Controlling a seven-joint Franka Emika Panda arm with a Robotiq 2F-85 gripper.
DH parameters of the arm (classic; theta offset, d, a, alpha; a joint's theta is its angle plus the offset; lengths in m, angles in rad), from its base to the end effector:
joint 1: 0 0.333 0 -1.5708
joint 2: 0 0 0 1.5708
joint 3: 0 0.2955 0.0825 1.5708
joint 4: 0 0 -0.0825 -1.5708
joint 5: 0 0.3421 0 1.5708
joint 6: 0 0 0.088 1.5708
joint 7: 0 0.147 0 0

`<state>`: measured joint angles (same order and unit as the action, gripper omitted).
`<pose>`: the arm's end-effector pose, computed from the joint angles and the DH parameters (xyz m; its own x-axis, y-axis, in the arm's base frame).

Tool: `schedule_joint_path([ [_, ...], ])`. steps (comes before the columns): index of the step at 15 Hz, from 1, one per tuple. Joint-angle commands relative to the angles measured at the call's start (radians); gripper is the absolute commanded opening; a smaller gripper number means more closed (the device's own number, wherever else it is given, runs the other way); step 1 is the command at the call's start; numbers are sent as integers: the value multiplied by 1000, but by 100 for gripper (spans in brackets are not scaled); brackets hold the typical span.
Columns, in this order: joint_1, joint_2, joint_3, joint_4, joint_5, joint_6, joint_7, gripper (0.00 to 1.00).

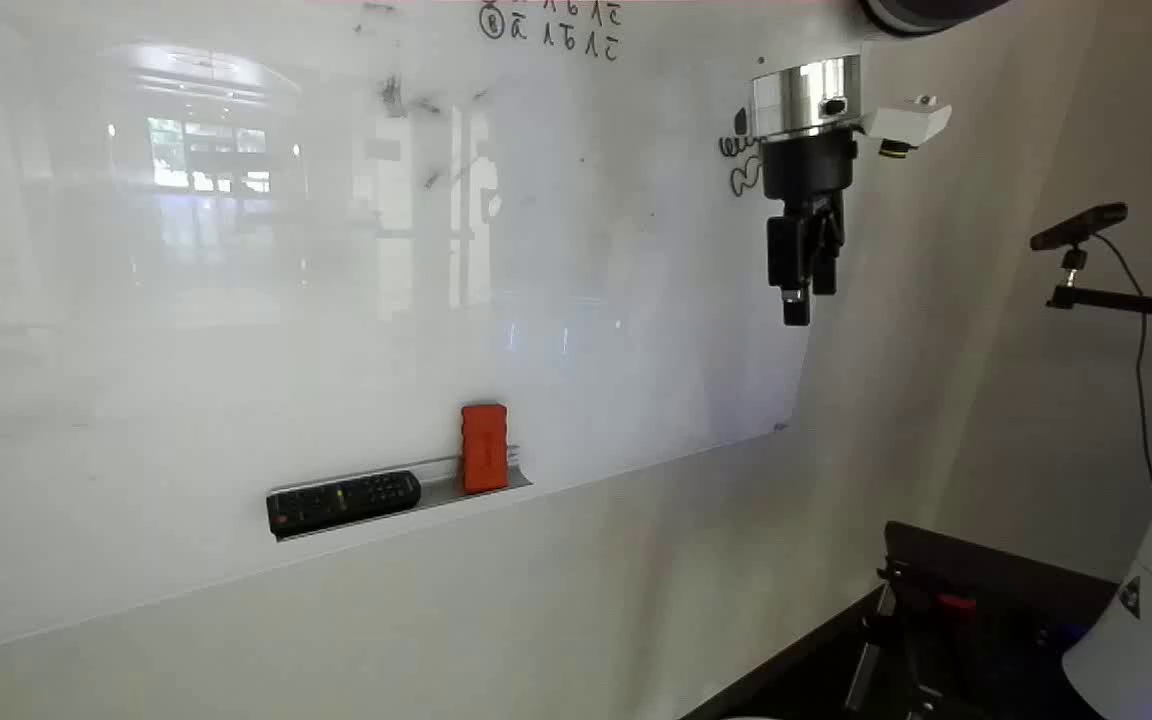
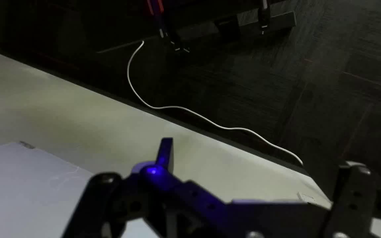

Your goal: Erase the scribbles on the whiteboard with the duster

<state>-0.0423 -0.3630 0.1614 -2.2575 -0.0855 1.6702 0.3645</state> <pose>0.3749 0.0355 0.4444 0.9530 -0.2552 -0.1631 -0.2193 -0.9529 0.2095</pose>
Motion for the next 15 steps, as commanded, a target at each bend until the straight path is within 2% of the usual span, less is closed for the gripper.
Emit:
schedule_joint_path([
  [1,20,2,-17,2,-5,-2,5,100],
  [10,20,2,-17,2,-5,-2,5,100],
  [15,44,26,25,14,-46,85,65,100],
])
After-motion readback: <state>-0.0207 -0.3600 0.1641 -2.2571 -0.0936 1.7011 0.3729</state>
